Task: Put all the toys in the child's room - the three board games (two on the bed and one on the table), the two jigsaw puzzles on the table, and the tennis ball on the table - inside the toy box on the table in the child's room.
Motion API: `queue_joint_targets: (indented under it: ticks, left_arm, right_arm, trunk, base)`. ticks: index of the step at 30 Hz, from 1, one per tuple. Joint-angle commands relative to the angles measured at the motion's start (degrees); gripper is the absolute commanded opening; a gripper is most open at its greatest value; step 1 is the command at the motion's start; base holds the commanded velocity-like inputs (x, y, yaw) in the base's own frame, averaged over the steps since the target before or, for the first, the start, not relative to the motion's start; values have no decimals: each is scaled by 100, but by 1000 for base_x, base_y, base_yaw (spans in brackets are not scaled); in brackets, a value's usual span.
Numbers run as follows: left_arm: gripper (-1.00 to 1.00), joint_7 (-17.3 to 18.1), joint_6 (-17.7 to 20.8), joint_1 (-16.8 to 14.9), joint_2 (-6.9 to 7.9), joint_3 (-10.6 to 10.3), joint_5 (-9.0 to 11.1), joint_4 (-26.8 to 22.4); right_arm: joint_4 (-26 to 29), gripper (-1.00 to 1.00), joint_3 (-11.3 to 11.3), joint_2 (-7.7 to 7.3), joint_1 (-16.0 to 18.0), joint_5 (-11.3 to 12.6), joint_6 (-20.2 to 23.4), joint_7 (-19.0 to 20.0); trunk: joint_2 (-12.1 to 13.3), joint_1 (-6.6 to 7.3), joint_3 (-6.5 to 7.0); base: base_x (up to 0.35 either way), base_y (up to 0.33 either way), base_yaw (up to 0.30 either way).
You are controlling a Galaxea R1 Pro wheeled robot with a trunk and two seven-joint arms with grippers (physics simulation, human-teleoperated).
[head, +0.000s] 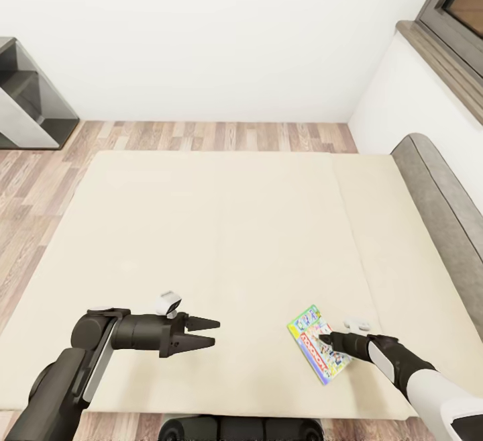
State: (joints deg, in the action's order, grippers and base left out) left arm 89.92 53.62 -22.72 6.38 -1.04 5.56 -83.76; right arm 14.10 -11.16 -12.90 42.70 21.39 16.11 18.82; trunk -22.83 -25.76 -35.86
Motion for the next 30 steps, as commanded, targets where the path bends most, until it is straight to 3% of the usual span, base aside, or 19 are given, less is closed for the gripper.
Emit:
queue_joint_targets:
  ticks: [1,30]
  left_arm:
    - [100,8,61,-3,5,-10,15,-1]
    - [100,8,61,-4,4,-37,15,8]
  right_arm:
    - [2,100,-41,-11,2,57,2,0]
    - [-21,100,18,-47,-4,67,-126,-1]
  trunk:
    - [-9,-3,-16]
    - [-9,-3,-284]
  base:
    - [0,0,0]
    - [0,0,0]
